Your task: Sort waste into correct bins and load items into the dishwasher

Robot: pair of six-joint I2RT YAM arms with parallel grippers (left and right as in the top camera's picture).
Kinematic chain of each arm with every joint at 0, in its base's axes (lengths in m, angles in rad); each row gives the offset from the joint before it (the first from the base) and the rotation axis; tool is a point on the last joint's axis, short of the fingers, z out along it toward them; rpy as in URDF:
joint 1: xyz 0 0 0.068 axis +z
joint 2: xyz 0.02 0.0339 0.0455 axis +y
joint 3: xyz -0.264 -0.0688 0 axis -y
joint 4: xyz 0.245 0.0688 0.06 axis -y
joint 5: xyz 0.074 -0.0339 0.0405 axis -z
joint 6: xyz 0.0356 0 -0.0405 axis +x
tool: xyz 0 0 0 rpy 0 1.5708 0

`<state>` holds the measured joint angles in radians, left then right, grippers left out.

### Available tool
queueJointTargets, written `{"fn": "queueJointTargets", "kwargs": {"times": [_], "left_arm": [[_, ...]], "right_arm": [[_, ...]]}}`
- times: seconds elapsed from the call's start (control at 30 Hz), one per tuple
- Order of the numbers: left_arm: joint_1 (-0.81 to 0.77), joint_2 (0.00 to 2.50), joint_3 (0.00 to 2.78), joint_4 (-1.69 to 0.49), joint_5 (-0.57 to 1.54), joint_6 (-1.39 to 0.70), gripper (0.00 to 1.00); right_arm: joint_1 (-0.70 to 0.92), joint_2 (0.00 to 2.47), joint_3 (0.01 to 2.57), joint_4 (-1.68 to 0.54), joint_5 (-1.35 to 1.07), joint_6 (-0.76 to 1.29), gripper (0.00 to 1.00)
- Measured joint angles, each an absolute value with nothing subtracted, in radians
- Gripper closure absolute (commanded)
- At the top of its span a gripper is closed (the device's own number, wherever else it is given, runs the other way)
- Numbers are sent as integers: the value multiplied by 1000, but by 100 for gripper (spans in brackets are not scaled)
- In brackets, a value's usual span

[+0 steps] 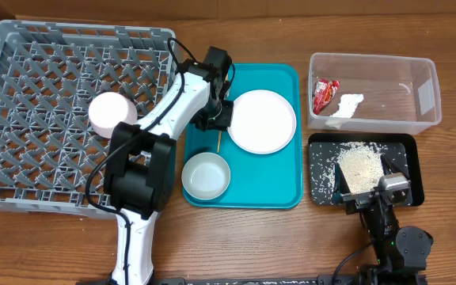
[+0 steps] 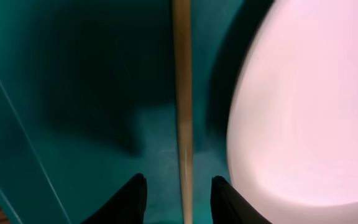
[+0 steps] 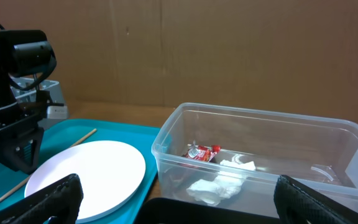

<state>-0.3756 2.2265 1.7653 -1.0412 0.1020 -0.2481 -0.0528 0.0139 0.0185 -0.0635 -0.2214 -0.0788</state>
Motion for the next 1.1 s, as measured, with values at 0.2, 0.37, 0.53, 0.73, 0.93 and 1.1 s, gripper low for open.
{"fn": "queueJointTargets", "kwargs": {"times": [0.2,0.37,0.53,0.73,0.93,1.1], "left_arm": [[-376,2232,1765,-1037,94,-260,74],[-376,2271,1763,-1036,79,-263,92],[-376,2269,1769,-1040,73,-282,96],[-370,2246,1814,-1149,35,-283,96],[-307,2043,1860,-1192,3,-281,96],[-205,1862,1895,-1252,-38,-200,96]], "right_arm": [[-53,14,19,-64,-221,-79,0],[-53,14,19,-64,-221,-79,0],[-53,14,19,-64,-221,-79,0],[-53,14,19,-64,-221,-79,0],[-53,14,19,-64,-222,-78,0],[-53,14,19,-64,-221,-78,0]]}}
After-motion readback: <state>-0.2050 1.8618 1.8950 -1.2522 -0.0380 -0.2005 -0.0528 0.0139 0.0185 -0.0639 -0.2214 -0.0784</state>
